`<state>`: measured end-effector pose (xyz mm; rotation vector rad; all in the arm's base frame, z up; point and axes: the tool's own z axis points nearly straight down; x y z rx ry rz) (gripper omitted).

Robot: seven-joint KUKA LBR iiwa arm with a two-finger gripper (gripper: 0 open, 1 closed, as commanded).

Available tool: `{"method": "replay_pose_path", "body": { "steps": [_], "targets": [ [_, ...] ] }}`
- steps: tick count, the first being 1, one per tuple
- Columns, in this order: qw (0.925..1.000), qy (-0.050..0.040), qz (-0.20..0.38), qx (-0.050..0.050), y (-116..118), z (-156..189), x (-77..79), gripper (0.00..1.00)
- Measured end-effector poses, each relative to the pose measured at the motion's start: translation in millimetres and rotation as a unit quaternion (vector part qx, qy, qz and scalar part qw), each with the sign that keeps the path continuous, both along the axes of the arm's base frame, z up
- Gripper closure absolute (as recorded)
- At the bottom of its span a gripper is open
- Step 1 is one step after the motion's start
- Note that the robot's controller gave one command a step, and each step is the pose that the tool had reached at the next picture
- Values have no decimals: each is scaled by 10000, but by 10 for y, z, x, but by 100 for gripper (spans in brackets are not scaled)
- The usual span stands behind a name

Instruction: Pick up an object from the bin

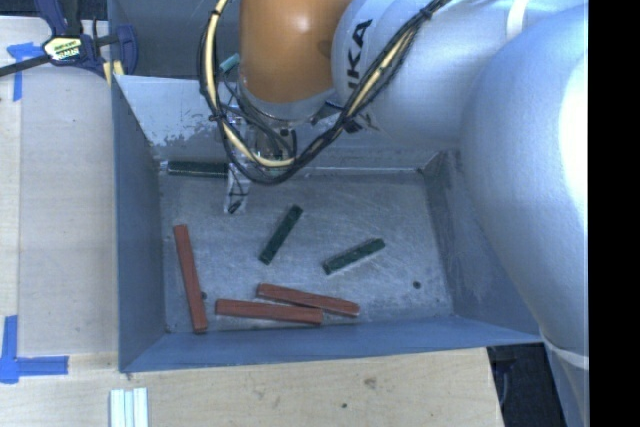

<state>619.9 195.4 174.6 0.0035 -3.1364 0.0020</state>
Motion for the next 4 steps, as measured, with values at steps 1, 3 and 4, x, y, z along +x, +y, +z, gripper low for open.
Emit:
{"method": "replay_pose_path", "body": {
  "steps": [1, 3, 4],
  "targets": [
    [9895, -11, 1447, 11, -797, -1064, -536, 0],
    [9925, -57, 1220, 12, -829, -611, -415, 0],
    [9869, -8, 1612, 8, -768, -1060, -430, 0]
  ]
}}
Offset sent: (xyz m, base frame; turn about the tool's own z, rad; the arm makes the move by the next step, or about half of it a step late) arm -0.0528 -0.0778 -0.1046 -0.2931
